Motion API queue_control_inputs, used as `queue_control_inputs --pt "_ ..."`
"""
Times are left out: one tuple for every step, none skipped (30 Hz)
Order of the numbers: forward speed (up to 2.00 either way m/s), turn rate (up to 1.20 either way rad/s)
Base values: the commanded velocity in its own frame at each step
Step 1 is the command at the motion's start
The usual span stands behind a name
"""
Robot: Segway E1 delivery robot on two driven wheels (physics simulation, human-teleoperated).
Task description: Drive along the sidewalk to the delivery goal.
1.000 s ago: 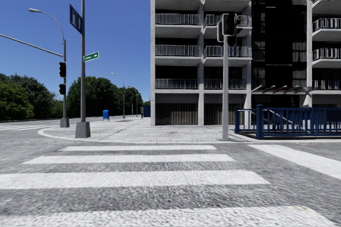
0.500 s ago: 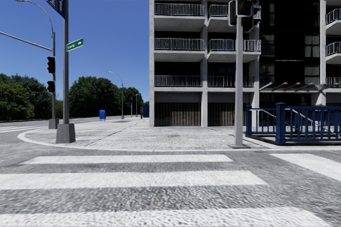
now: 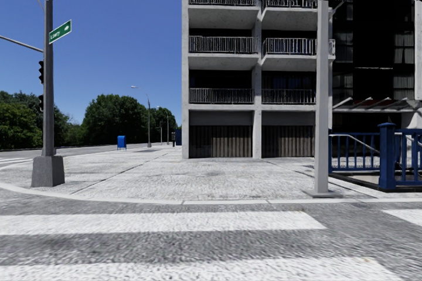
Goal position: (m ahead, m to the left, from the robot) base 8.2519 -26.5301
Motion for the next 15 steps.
queue_control_inputs --pt "2.0 0.0" --pt "2.0 0.0" --pt "2.0 0.0" --pt "2.0 0.0" --pt "2.0 0.0" --pt "2.0 0.0" --pt "2.0 0.0" --pt "2.0 0.0" --pt "2.0 0.0" --pt "2.0 0.0" --pt "2.0 0.0" --pt "2.0 0.0" --pt "2.0 0.0" --pt "2.0 0.0" --pt "2.0 0.0"
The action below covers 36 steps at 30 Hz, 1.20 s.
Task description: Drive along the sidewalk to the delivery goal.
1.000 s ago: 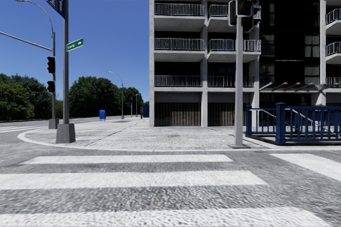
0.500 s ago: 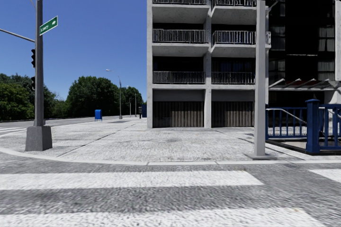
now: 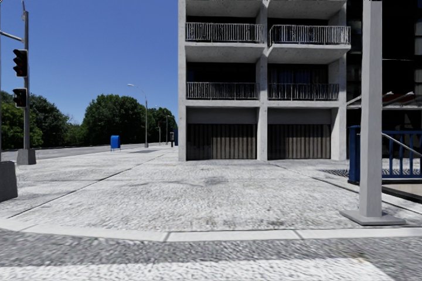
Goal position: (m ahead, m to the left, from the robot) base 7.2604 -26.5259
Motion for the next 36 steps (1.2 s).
queue_control_inputs --pt "2.0 0.0" --pt "2.0 0.0" --pt "2.0 0.0" --pt "2.0 0.0" --pt "2.0 0.0" --pt "2.0 0.0" --pt "2.0 0.0" --pt "2.0 0.0" --pt "2.0 0.0" --pt "2.0 0.0" --pt "2.0 0.0" --pt "2.0 0.0" --pt "2.0 -0.01" --pt "2.0 -0.03" --pt "2.0 -0.04" --pt "2.0 -0.06" --pt "1.97 -0.07" --pt "1.97 -0.07" --pt "1.8 -0.09" --pt "1.66 -0.11" --pt "1.57 -0.12" --pt "1.57 -0.12" --pt "1.51 -0.12" --pt "1.48 -0.12" --pt "1.45 -0.12" --pt "1.43 -0.14" --pt "1.43 -0.14" --pt "1.43 -0.2" --pt "1.42 -0.22" --pt "1.42 -0.24" --pt "1.42 -0.24" --pt "1.42 -0.24" --pt "1.42 -0.24" --pt "1.42 -0.24" --pt "1.42 -0.24" --pt "1.42 -0.25"
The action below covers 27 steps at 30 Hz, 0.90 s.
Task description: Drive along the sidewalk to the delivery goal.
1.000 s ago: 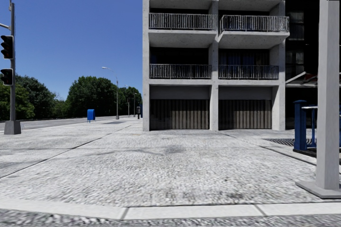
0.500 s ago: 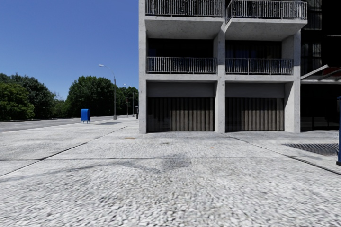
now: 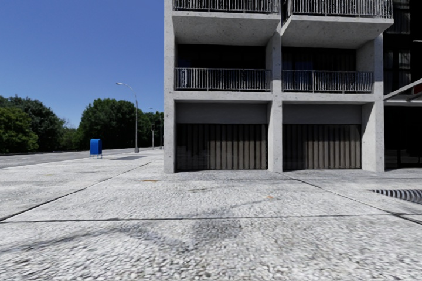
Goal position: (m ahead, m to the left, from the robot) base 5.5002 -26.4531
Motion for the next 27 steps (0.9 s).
queue_control_inputs --pt "1.42 -0.25" --pt "1.42 -0.27" --pt "1.42 -0.29" --pt "1.42 -0.29" --pt "1.42 -0.3" --pt "1.42 -0.31" --pt "1.42 -0.31" --pt "1.42 -0.31" --pt "1.42 -0.31" --pt "1.44 -0.36" --pt "1.44 -0.4" --pt "1.44 -0.4" --pt "1.45 -0.43" --pt "1.46 -0.44" --pt "1.46 -0.44" --pt "1.48 -0.44" --pt "1.52 -0.44" --pt "1.52 -0.44" --pt "1.55 -0.44" --pt "1.57 -0.44" --pt "1.58 -0.44" --pt "1.58 -0.44" --pt "1.58 -0.44" --pt "1.58 -0.45" --pt "1.58 -0.45" --pt "1.64 -0.45" --pt "1.64 -0.45"
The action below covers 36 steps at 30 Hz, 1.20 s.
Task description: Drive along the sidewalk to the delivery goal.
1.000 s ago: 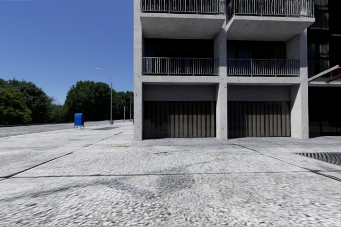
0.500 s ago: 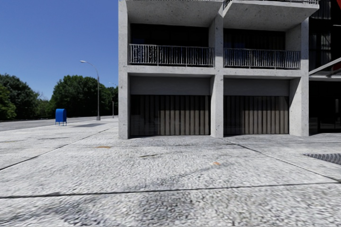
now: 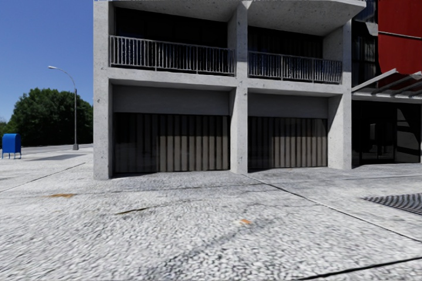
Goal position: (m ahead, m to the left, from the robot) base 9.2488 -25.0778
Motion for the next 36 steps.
queue_control_inputs --pt "2.0 -0.5" --pt "2.0 -0.55" --pt "2.0 -0.57" --pt "2.0 -0.57" --pt "2.0 -0.57" --pt "2.0 -0.57" --pt "2.0 -0.61" --pt "2.0 -0.65" --pt "2.0 -0.67" --pt "2.0 -0.67" --pt "2.0 -0.67" --pt "2.0 -0.67" --pt "2.0 -0.72" --pt "2.0 -0.73" --pt "2.0 -0.74" --pt "2.0 -0.76" --pt "2.0 -0.77" --pt "2.0 -0.77" --pt "2.0 -0.78" --pt "2.0 -0.78" --pt "2.0 -0.78" --pt "2.0 -0.78" --pt "2.0 -0.78" --pt "2.0 -0.79" --pt "2.0 -0.79" --pt "2.0 -0.8" --pt "2.0 -0.8" --pt "2.0 -0.8" --pt "2.0 -0.8" --pt "2.0 -0.8" --pt "2.0 -0.81" --pt "2.0 -0.81" --pt "2.0 -0.81" --pt "2.0 -0.81" --pt "2.0 -0.81" --pt "2.0 -0.81"
